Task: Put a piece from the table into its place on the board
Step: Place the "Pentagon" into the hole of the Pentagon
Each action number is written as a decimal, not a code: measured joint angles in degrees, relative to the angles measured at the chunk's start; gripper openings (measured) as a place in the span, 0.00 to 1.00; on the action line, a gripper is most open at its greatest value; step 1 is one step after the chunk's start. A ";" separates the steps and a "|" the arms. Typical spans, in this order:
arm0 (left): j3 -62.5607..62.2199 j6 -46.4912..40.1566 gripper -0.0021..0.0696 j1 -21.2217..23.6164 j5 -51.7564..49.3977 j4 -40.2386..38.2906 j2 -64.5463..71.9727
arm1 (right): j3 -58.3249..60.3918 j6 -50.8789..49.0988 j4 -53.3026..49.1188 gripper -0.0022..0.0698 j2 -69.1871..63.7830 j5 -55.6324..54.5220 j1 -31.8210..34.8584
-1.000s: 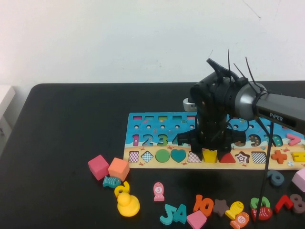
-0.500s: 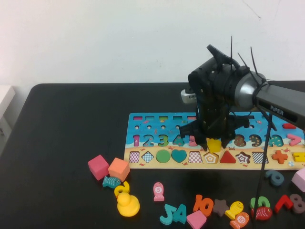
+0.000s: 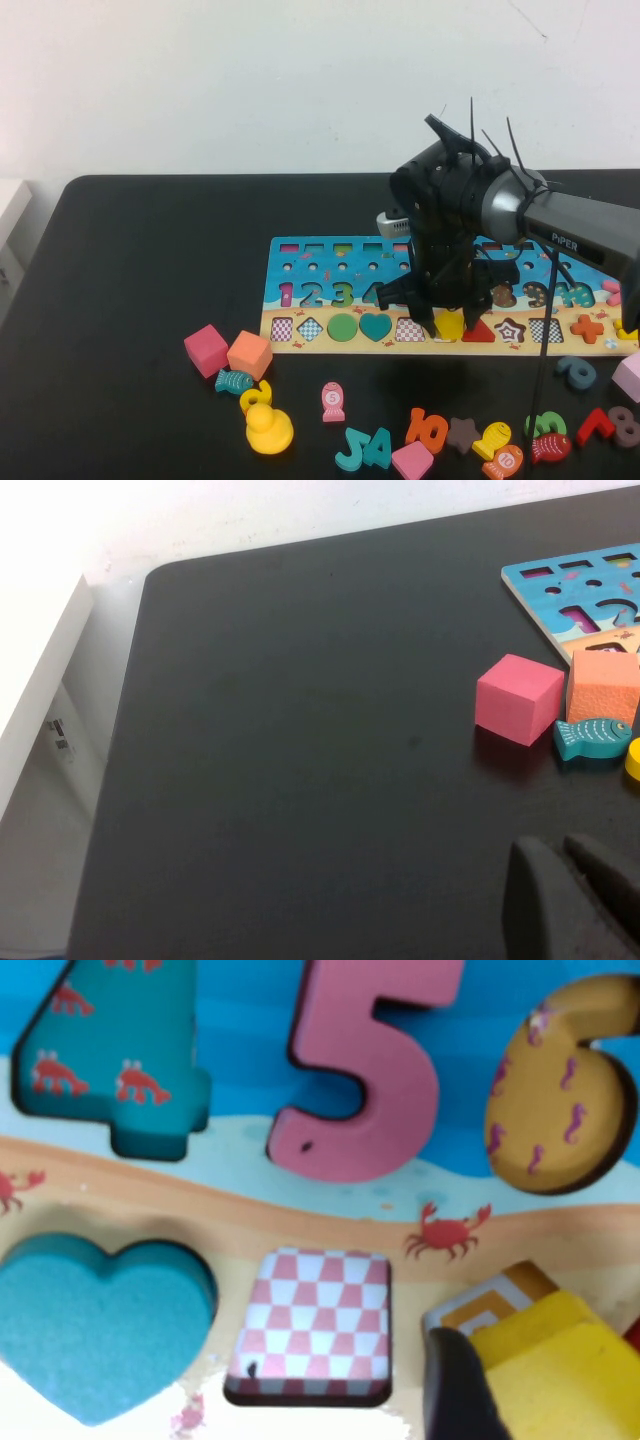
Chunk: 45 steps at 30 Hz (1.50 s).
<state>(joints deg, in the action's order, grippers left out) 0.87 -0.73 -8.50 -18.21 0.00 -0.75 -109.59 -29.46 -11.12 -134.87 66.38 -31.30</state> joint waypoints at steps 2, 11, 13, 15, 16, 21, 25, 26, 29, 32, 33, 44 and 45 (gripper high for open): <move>0.00 0.00 0.03 0.00 0.00 0.00 0.00 | 0.00 0.00 0.00 0.55 0.00 -0.23 0.00; 0.00 0.00 0.03 0.00 0.00 0.00 0.00 | 0.00 0.00 0.60 0.55 0.00 -1.58 0.00; 0.00 0.00 0.03 0.00 0.00 0.00 0.00 | 0.00 0.00 0.71 0.55 0.00 -1.66 0.00; 0.00 0.00 0.03 0.00 0.00 0.00 0.00 | 0.00 0.00 0.71 0.55 0.00 -1.66 0.00; 0.00 0.00 0.03 0.00 0.00 0.00 0.00 | 0.00 0.00 0.71 0.55 0.00 -1.54 0.00; 0.00 0.00 0.03 0.00 0.00 0.00 0.00 | 0.00 0.00 0.80 0.55 0.00 -0.21 0.00; 0.00 0.00 0.03 0.00 0.00 0.00 0.00 | 0.00 -0.22 0.80 0.55 0.00 0.17 0.00; 0.00 0.00 0.03 0.00 0.00 0.00 0.00 | 0.00 -0.45 0.80 0.55 0.00 0.17 0.00; 0.00 0.00 0.03 0.00 0.00 0.00 0.00 | 0.00 -1.04 0.83 0.55 0.00 0.04 0.00; 0.00 0.00 0.03 0.00 0.00 0.00 0.00 | 0.00 -1.89 0.94 0.55 0.00 -0.26 0.00; 0.00 0.00 0.03 0.00 0.00 0.00 0.00 | 0.00 -2.17 0.94 0.55 0.00 -0.26 0.00; 0.00 0.00 0.03 0.00 0.00 0.00 0.00 | 0.00 -3.25 1.23 0.55 0.00 -0.65 0.00; 0.00 0.00 0.03 0.00 0.00 0.00 0.00 | 0.00 -3.25 1.23 0.55 0.00 -0.74 0.00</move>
<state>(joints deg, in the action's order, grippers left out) 0.87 -0.73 -8.50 -18.21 0.00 -0.75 -109.59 -32.71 -9.89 -134.87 65.64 -31.30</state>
